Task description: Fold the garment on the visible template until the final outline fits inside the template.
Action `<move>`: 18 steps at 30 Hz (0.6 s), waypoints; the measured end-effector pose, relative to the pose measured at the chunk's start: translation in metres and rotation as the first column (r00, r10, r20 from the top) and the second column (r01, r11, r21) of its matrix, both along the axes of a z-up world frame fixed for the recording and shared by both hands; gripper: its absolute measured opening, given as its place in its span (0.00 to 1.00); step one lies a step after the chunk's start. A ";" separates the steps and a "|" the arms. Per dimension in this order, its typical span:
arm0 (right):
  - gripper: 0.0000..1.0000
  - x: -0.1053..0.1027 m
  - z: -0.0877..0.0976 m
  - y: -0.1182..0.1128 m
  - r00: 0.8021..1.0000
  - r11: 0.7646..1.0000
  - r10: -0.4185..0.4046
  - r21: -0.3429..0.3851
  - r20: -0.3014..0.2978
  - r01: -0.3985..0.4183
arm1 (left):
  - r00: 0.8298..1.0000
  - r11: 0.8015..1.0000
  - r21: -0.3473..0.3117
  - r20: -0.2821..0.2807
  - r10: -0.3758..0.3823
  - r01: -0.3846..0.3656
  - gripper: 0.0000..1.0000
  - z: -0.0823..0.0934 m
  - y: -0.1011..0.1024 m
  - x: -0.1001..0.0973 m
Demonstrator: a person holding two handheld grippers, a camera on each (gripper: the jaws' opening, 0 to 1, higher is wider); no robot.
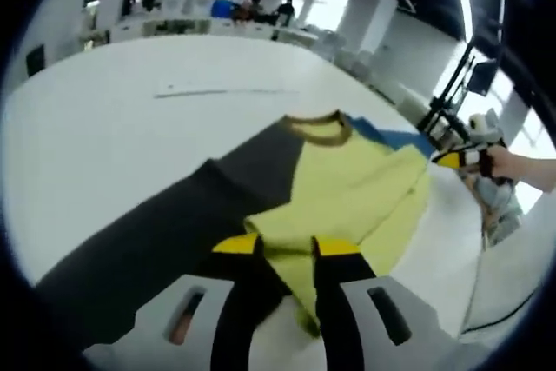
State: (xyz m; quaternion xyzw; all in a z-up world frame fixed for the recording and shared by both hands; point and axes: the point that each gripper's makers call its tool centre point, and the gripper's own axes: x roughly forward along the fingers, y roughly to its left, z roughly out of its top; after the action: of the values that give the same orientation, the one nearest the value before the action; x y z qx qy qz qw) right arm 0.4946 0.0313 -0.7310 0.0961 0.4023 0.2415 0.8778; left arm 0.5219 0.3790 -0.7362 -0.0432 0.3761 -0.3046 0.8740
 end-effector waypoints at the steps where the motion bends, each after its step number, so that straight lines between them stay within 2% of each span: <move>1: 0.22 0.001 -0.001 0.000 1.000 1.000 -0.002 -0.001 -0.003 0.002 | 1.000 1.000 0.001 0.000 0.000 0.000 0.18 0.000 0.000 0.000; 8: 0.18 0.011 -0.010 -0.001 1.000 1.000 -0.018 -0.002 -0.013 0.018 | 1.000 1.000 0.012 -0.006 0.007 -0.007 0.13 -0.002 0.002 0.001; 18: 0.11 0.014 -0.016 0.003 1.000 1.000 -0.005 -0.022 -0.024 0.004 | 1.000 0.999 0.029 0.001 0.021 -0.021 0.03 -0.002 0.005 0.005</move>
State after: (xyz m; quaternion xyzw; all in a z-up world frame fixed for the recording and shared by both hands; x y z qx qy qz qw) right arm 0.5087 0.0342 -0.7475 0.0903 0.4154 0.2340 0.8744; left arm 0.5271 0.3836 -0.7382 -0.0343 0.3798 -0.2900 0.8778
